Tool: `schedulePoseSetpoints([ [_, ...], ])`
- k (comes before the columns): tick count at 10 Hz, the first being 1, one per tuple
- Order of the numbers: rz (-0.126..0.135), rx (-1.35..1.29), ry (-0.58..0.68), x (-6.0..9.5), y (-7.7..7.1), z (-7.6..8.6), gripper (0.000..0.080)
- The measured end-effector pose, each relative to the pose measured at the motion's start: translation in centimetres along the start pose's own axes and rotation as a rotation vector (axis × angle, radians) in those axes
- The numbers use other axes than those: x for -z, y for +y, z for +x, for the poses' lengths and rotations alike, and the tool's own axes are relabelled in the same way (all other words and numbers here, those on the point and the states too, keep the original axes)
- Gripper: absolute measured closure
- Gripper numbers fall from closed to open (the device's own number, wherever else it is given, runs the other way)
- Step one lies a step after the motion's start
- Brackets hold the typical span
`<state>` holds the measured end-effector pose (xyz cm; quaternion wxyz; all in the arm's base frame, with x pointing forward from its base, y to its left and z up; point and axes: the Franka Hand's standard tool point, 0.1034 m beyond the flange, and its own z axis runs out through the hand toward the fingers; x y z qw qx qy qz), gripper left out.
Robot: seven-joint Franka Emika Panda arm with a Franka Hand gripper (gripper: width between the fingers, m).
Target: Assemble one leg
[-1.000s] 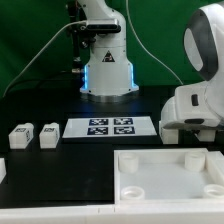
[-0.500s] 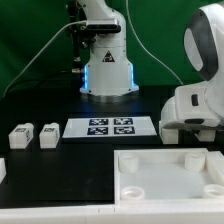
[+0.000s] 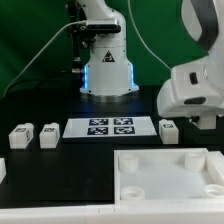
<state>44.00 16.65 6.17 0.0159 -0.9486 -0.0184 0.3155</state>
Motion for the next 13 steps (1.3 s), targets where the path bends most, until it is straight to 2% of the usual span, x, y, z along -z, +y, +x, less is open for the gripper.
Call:
schedulePoseSetpoints([
  [1, 0.016, 0.003, 0.138, 3.0, 1.0, -0.4, 0.0506],
  [2, 0.027, 0.0, 0.213, 4.5, 2.1, -1.1, 0.0506],
  [4, 0.054, -0.009, 0.476, 8.5, 3.7, -0.5, 0.0506],
  [5, 0.054, -0.016, 0.534, 9.6, 4.2, -1.2, 0.0506],
  [6, 0.056, -0.016, 0.633, 10.9, 4.2, -1.1, 0.0506],
  [9, 0.082, -0.004, 0.934, 10.6, 3.7, -0.8, 0.0506],
  [11, 0.112, 0.014, 1.134, 10.7, 3.0, -1.1, 0.0506],
  [12, 0.113, 0.025, 1.174, 10.1, 2.8, -1.1, 0.0506],
  [13, 0.098, 0.035, 1.161, 10.7, 3.1, -0.6, 0.0506],
])
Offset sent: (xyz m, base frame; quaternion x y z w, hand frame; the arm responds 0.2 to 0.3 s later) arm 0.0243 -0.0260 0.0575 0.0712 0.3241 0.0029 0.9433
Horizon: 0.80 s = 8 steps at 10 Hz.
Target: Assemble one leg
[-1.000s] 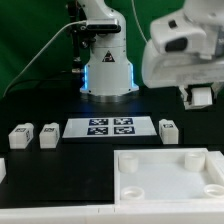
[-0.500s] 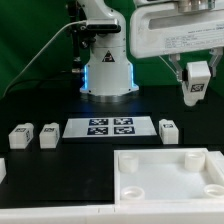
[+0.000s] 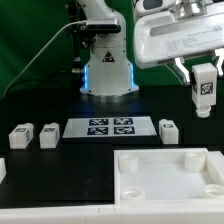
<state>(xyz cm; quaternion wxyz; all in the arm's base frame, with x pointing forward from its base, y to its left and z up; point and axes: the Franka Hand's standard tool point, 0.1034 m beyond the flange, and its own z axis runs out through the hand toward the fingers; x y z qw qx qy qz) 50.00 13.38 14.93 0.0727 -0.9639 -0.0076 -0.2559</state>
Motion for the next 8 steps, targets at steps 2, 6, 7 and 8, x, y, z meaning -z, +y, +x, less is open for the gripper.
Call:
schedulePoseSetpoints([
  [2, -0.003, 0.02, 0.051, -0.9, 0.0, 4.8, 0.0506],
  [6, -0.021, 0.056, 0.114, -1.8, 0.6, 8.9, 0.0506],
  [7, -0.021, 0.057, 0.114, -1.8, 0.6, 8.9, 0.0506],
  [8, -0.021, 0.057, 0.114, -1.8, 0.6, 8.9, 0.0506],
])
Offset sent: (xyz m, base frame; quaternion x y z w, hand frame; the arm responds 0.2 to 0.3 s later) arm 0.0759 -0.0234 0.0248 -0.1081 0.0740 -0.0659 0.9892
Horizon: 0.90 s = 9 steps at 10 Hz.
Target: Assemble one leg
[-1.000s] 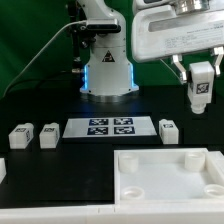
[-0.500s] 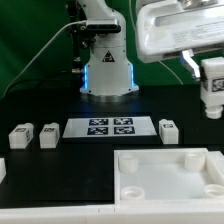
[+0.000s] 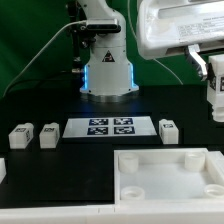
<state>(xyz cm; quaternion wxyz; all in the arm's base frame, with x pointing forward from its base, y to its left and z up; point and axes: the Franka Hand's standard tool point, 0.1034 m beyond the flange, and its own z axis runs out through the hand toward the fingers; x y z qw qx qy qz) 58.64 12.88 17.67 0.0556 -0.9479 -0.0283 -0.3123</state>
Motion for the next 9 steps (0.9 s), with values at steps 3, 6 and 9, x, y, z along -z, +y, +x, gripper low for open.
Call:
schedulePoseSetpoints([
  [3, -0.006, -0.005, 0.007, -1.1, -0.4, -1.0, 0.0506],
  [6, -0.042, 0.021, 0.015, -3.7, 1.9, 0.3, 0.0506],
  [9, -0.062, 0.016, 0.009, -5.7, 3.4, -0.2, 0.0506],
])
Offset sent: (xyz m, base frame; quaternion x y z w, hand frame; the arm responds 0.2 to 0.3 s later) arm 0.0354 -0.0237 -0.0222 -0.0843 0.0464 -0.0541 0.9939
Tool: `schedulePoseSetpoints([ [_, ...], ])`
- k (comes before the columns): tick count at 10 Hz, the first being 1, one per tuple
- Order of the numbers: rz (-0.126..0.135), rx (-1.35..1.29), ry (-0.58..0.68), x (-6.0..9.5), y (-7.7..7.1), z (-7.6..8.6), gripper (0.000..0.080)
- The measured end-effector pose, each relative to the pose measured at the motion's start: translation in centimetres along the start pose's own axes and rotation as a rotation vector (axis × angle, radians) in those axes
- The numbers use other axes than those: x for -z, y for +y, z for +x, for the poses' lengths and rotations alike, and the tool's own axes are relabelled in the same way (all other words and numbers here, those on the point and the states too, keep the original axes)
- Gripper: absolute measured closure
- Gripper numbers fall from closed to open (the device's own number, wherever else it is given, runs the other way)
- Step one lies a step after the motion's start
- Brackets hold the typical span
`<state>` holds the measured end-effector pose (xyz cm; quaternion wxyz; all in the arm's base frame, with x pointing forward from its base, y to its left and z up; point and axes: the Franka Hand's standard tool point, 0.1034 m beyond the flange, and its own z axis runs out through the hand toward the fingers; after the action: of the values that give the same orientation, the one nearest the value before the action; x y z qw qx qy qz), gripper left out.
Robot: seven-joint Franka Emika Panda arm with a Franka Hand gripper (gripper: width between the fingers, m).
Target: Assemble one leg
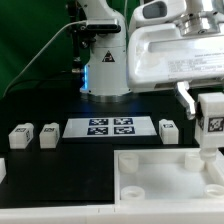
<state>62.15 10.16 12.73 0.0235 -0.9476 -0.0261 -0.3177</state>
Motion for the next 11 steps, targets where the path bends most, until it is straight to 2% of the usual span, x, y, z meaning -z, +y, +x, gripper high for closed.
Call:
schedulePoseSetpoints([
  [1, -0.004, -0.002, 0.003, -0.7, 0.2, -0.2, 0.0506],
  [5, 0.001, 0.004, -0.007, -2.7, -0.5, -1.0, 0.0506],
  [8, 0.01, 0.01, -0.021, -3.2, -1.2, -1.9, 0.0506],
  [11, 0.012, 0.012, -0.014, -3.4, -1.5, -2.0, 0.0506],
])
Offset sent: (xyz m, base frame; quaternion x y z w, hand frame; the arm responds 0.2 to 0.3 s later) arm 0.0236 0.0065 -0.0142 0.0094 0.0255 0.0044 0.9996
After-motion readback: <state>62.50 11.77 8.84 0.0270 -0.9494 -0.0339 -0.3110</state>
